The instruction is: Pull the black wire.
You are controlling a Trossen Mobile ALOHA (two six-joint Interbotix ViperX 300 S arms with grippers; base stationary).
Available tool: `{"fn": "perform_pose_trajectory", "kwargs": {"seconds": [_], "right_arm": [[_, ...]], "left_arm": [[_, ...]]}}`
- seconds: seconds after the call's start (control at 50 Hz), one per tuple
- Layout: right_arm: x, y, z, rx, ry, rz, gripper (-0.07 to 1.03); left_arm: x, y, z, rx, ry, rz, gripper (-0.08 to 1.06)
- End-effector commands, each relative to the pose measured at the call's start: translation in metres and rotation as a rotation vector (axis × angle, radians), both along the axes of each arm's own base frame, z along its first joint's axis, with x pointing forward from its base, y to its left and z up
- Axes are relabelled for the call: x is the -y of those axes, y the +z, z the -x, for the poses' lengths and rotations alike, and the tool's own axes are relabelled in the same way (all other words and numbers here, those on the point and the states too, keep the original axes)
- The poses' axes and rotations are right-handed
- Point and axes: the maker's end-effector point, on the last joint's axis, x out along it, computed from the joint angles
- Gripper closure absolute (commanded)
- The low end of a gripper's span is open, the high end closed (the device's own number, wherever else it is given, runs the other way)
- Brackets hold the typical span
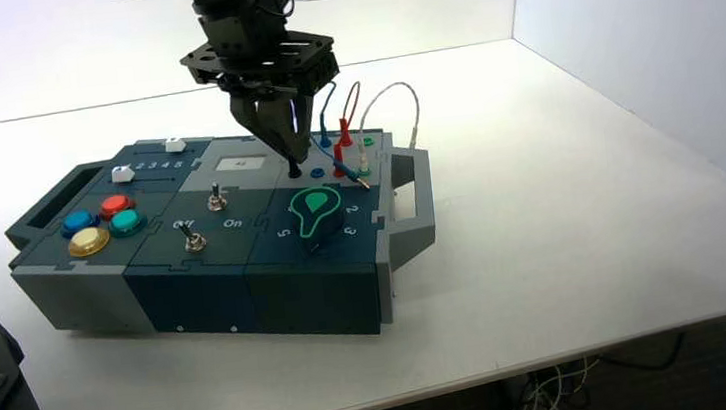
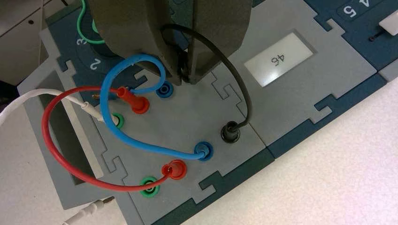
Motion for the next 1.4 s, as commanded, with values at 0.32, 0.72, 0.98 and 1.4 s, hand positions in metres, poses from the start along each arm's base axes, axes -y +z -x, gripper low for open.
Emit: {"fn": "perform_pose_trajectory", "kwargs": {"seconds": [0.32, 0.72, 0.98, 1.4], "right_arm": [[0.0, 0.004, -0.003, 0.009, -0.004, -0.007, 0.99], [0.0, 0.004, -0.003, 0.009, -0.004, -0.007, 0.99], [-0.001, 0.004, -0.003, 0.009, -0.002, -0.007, 0.99], [-0.001, 0.004, -0.002, 0.005, 0.002, -0.005, 0.99]], "left_arm": [[0.015, 0.044, -0.012, 0.059, -0.007, 0.062, 1.01], [0.02, 0.064, -0.019, 0.089, -0.013, 0.086, 1.01], [0.019, 0.066, -0.016, 0.08, -0.02, 0.077, 1.0], [0.016, 0.077, -0.013, 0.099, -0.022, 0.09, 0.73]]}}
